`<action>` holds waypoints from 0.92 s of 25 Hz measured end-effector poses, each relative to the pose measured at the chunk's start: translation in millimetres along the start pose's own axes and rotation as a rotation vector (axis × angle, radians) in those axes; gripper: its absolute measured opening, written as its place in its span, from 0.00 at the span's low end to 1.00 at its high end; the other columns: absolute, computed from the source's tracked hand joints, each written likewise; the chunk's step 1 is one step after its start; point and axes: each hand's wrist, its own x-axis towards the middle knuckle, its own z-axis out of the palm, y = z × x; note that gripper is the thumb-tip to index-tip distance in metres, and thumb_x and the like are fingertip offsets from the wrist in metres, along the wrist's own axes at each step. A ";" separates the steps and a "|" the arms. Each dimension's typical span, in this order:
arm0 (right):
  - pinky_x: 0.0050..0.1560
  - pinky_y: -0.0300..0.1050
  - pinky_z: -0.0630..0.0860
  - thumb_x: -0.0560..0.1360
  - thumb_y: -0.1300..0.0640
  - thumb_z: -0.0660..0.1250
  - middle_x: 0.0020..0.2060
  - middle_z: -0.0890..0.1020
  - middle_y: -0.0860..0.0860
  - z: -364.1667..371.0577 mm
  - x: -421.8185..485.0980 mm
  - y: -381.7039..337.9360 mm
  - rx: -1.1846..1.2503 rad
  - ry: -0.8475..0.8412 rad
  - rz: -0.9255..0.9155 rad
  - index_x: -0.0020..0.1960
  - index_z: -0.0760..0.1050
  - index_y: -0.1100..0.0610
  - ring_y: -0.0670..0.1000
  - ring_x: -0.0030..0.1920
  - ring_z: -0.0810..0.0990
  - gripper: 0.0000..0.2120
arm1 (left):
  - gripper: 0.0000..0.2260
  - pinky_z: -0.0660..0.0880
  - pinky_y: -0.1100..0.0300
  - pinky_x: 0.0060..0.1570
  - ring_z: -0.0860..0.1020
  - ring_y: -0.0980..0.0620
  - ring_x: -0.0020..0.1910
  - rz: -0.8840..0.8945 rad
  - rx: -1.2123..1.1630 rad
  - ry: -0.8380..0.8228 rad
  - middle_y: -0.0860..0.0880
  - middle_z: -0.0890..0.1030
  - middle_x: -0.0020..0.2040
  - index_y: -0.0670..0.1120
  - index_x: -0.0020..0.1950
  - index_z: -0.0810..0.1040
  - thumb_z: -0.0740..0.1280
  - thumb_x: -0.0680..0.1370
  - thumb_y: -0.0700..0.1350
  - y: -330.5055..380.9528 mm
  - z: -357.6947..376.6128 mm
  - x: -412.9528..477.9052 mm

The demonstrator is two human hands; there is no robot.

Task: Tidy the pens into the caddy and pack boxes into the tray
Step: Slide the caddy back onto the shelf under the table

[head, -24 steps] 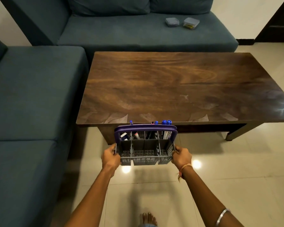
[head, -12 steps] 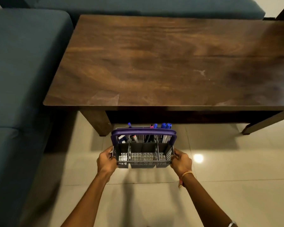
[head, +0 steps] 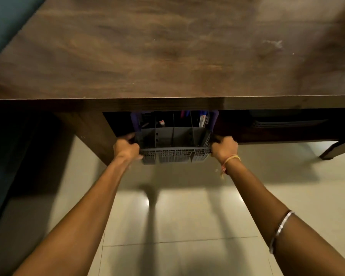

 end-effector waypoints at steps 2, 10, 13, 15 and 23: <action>0.65 0.52 0.72 0.74 0.64 0.63 0.61 0.77 0.64 6.2 18.8 -9.3 0.060 0.007 -0.005 0.61 0.74 0.66 0.63 0.62 0.76 0.16 | 0.22 0.71 0.43 0.61 0.72 0.37 0.63 0.045 -0.004 -0.025 0.39 0.70 0.69 0.39 0.69 0.68 0.52 0.77 0.27 7.5 9.2 12.9; 0.62 0.49 0.72 0.77 0.60 0.61 0.59 0.80 0.60 47.2 82.2 -7.7 0.064 0.121 -0.216 0.58 0.76 0.65 0.61 0.60 0.77 0.14 | 0.15 0.75 0.41 0.57 0.73 0.36 0.65 0.258 0.039 -0.026 0.38 0.73 0.67 0.39 0.61 0.72 0.54 0.79 0.30 -1.8 23.4 80.9; 0.60 0.54 0.77 0.76 0.57 0.63 0.56 0.82 0.59 51.3 97.5 -13.3 0.143 0.118 -0.240 0.57 0.78 0.62 0.60 0.55 0.81 0.12 | 0.15 0.77 0.45 0.53 0.76 0.37 0.63 0.300 0.031 0.015 0.37 0.76 0.64 0.40 0.59 0.75 0.54 0.79 0.31 5.8 26.8 85.8; 0.55 0.56 0.80 0.76 0.57 0.63 0.57 0.81 0.57 50.7 105.5 -16.3 0.193 0.085 -0.219 0.57 0.77 0.60 0.60 0.53 0.82 0.12 | 0.14 0.76 0.43 0.57 0.75 0.36 0.63 0.312 0.029 0.024 0.37 0.75 0.65 0.40 0.55 0.76 0.53 0.79 0.31 9.4 28.6 87.5; 0.56 0.56 0.79 0.75 0.53 0.65 0.57 0.82 0.58 56.6 119.0 -12.2 0.174 0.065 -0.225 0.55 0.79 0.56 0.61 0.53 0.82 0.12 | 0.15 0.78 0.52 0.50 0.75 0.40 0.64 0.334 0.012 0.064 0.41 0.75 0.66 0.42 0.63 0.75 0.56 0.79 0.34 5.7 32.1 89.1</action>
